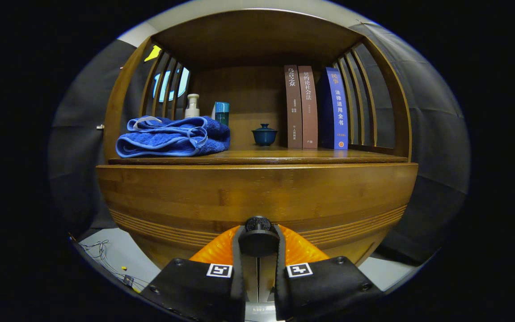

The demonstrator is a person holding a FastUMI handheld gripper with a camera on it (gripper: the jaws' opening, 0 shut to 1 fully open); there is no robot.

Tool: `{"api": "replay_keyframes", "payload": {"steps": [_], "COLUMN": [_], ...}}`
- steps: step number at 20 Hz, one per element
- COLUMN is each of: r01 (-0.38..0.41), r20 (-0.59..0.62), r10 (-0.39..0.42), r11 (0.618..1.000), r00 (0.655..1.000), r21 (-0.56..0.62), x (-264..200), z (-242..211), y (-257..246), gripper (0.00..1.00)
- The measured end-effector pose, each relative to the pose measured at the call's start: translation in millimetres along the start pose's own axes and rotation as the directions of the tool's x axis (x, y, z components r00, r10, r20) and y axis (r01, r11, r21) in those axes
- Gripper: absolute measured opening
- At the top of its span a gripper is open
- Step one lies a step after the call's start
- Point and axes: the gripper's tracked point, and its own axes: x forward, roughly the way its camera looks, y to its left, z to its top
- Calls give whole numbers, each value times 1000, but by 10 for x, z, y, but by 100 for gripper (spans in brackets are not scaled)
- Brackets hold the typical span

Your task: Pull open the drawer, take out the items inside it, and place them on the countertop above the cabinet.

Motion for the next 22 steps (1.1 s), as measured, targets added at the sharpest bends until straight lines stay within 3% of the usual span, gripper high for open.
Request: {"api": "replay_keyframes", "payload": {"steps": [12, 22], "r01": [-3, -11], "r20": [-54, -101], "r10": [4, 11], "r11": [1000, 1000], "r00": [999, 995], "r21": [13, 4], "x": [-1124, -1387], "z": [-162, -271], "y": [-68, -83], "gripper": [30, 30]}}
